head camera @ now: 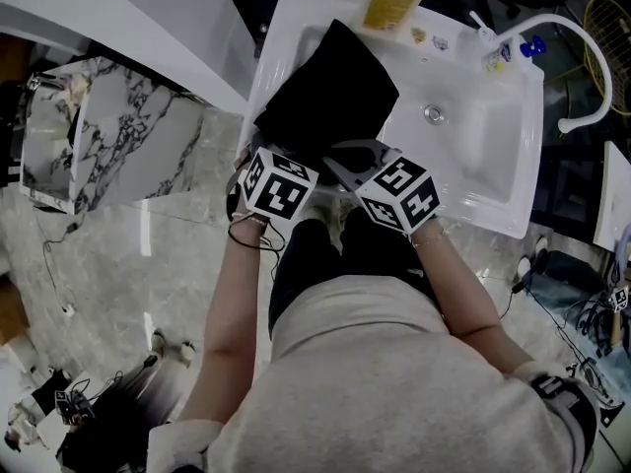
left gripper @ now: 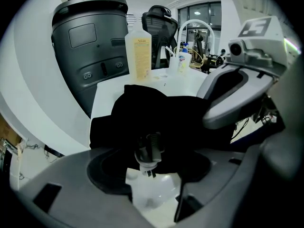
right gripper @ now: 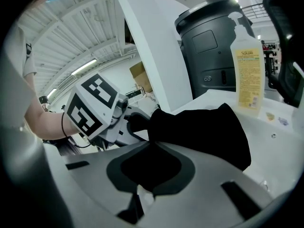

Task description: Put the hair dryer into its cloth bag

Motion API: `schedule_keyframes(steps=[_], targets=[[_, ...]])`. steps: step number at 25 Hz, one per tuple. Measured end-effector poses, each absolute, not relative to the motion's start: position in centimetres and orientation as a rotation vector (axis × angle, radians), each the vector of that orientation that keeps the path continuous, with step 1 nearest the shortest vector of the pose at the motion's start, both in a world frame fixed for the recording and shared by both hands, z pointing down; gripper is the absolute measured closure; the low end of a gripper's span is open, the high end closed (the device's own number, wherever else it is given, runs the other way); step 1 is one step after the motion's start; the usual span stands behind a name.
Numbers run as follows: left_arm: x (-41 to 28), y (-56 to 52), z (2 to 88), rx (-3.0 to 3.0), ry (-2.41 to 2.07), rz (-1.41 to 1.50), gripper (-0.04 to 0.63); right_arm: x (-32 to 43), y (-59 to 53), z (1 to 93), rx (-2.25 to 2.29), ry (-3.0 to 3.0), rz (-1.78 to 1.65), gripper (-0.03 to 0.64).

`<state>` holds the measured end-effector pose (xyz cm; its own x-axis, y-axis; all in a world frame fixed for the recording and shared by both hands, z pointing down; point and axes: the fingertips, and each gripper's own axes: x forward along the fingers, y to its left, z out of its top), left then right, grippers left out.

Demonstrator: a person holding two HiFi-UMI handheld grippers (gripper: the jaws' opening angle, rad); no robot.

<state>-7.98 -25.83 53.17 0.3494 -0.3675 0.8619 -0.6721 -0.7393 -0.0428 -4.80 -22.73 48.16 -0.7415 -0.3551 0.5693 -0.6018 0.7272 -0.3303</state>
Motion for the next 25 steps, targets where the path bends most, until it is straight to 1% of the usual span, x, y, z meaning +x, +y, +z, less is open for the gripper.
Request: schedule_keyframes(steps=[3,8,10,14,18,20,23,25], targets=[[-8.6,-24.9,52.8,2.293,-0.932,1.335,0.353,-4.9,-22.6,48.2,0.733,-2.456,0.691,0.592],[-10.2,-23.8,51.0,2.294,-1.015,1.274,0.354,-5.5,-21.8,47.9,0.697,-2.461,0.683,0.535],[-10.4,-23.8,49.6,2.332,-1.051,1.201,0.356,-5.8,-21.5,47.5,0.659,-2.465,0.667,0.498],[-10.4,-23.7,46.6,2.385,-1.102,1.028,0.355,-6.0,-21.3,46.3,0.622,-2.46,0.592,0.452],[-10.1,-24.3,43.5,2.377,-1.141,0.817,0.362,-5.1,-22.2,44.8,0.711,-2.48,0.55,0.442],[-10.1,-24.9,41.8,2.364,-1.163,0.682,0.393,-4.7,-22.9,43.5,0.764,-2.526,0.542,0.442],[-9.7,-25.8,38.9,2.393,-1.188,0.496,0.433,-4.5,-23.8,40.0,0.837,-2.649,0.476,0.462],[-9.3,-26.2,37.3,2.428,-1.188,0.402,0.434,-4.4,-24.6,37.6,0.894,-2.72,0.417,0.474]])
